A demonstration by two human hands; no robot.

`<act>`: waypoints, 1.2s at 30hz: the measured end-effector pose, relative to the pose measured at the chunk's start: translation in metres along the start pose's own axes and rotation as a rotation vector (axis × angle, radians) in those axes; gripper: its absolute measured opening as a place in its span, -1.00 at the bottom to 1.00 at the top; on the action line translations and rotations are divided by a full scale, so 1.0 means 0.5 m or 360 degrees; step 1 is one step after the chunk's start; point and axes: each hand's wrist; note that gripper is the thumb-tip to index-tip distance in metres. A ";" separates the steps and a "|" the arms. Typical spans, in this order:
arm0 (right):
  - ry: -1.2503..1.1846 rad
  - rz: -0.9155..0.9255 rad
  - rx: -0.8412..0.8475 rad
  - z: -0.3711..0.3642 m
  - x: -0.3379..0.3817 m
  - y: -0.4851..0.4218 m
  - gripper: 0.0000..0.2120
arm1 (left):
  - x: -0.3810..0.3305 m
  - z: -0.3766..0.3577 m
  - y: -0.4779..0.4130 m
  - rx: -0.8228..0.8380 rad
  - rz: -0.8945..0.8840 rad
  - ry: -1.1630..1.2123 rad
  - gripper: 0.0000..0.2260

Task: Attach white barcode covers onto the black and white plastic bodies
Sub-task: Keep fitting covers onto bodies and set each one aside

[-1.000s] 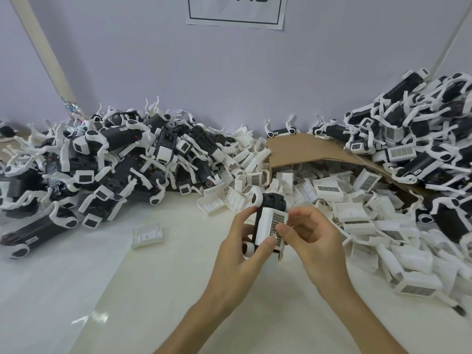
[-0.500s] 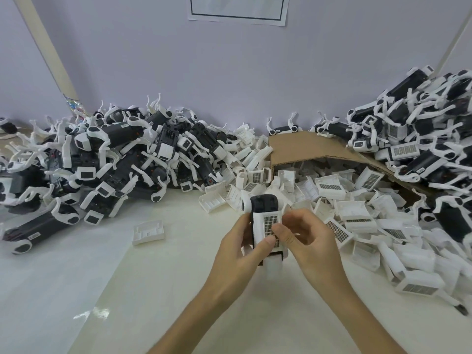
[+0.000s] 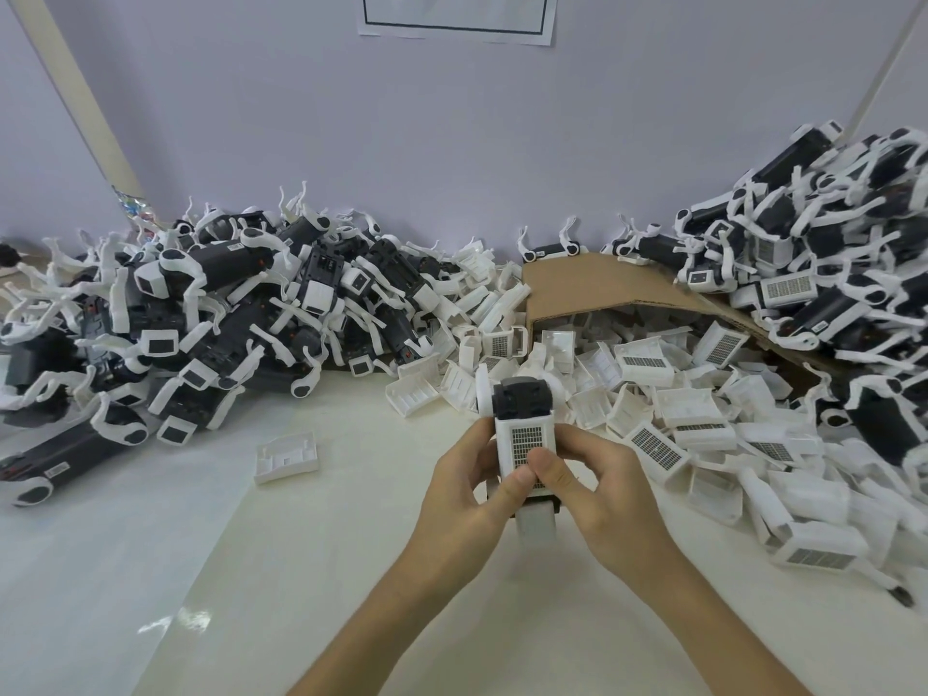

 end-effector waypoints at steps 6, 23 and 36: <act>-0.0163 -0.0054 -0.0161 0.004 -0.004 -0.002 -0.61 | -0.011 -0.003 -0.005 0.0028 0.0162 0.0144 -0.71; -0.0396 -0.0308 0.0540 0.086 -0.004 -0.018 -0.67 | -0.014 0.037 -0.021 -0.0196 0.0692 0.0508 -0.53; -0.0166 -0.0345 0.0289 0.052 0.003 -0.040 -0.73 | -0.010 0.048 -0.028 -0.0082 0.0681 0.1013 -0.79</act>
Point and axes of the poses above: each hand's wrist, its own y-axis away from the middle knuckle, its own z-axis out of the back of the hand, x = y × z, and after that the axes turned 8 degrees about y, right-handed
